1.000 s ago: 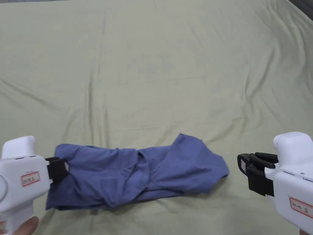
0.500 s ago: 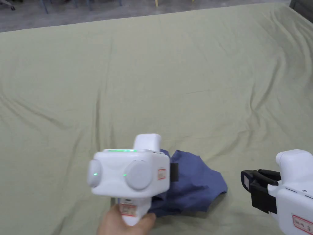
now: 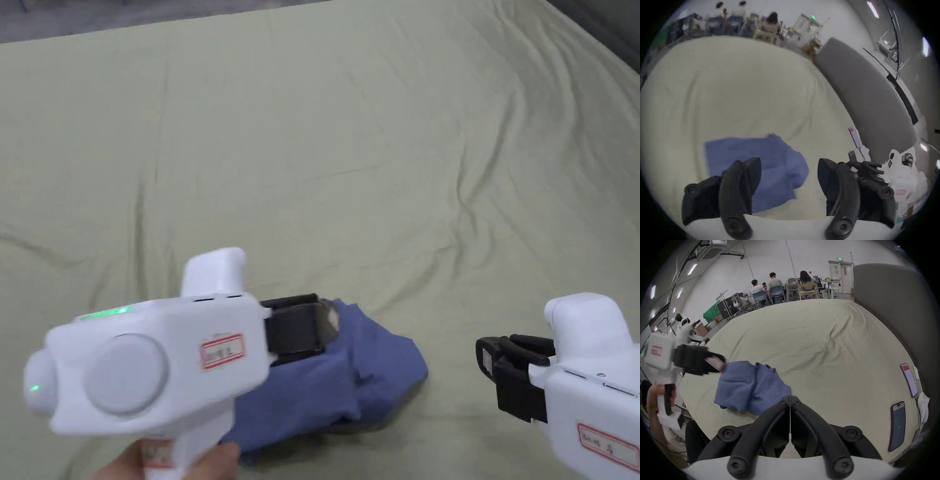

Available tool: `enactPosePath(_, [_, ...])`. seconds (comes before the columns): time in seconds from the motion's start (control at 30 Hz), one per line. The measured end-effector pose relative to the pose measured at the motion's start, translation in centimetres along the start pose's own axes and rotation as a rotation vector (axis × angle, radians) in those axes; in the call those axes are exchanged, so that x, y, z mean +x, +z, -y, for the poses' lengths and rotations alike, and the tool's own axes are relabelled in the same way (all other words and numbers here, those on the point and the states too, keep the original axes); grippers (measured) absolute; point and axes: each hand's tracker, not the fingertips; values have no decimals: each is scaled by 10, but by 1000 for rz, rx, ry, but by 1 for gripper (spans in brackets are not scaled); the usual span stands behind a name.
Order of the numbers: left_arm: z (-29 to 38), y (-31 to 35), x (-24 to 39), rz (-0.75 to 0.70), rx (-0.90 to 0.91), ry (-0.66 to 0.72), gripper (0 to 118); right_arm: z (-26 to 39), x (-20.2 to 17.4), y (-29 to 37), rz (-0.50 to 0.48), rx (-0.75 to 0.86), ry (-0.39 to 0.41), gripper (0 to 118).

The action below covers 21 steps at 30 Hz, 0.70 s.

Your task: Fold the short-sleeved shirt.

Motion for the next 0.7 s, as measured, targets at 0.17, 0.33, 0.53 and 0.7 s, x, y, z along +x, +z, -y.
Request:
enactPosePath(0.17, [26,-14,-38,-243,-93,-34,9,0,-3,4,6,7,9,3])
enactPosePath(0.33, [41,-92,-9,-83,-196,-49,8,-1,-6,1,19,-6,23,3])
enactPosePath(0.53, [42,-129,32,-177,-210,-217,7,-1,-5,-7,34,-29,16,3])
enactPosePath(0.7, [34,-94,21,-52,-206,-162,7,-8,-22,-7,-8,-19,30,3])
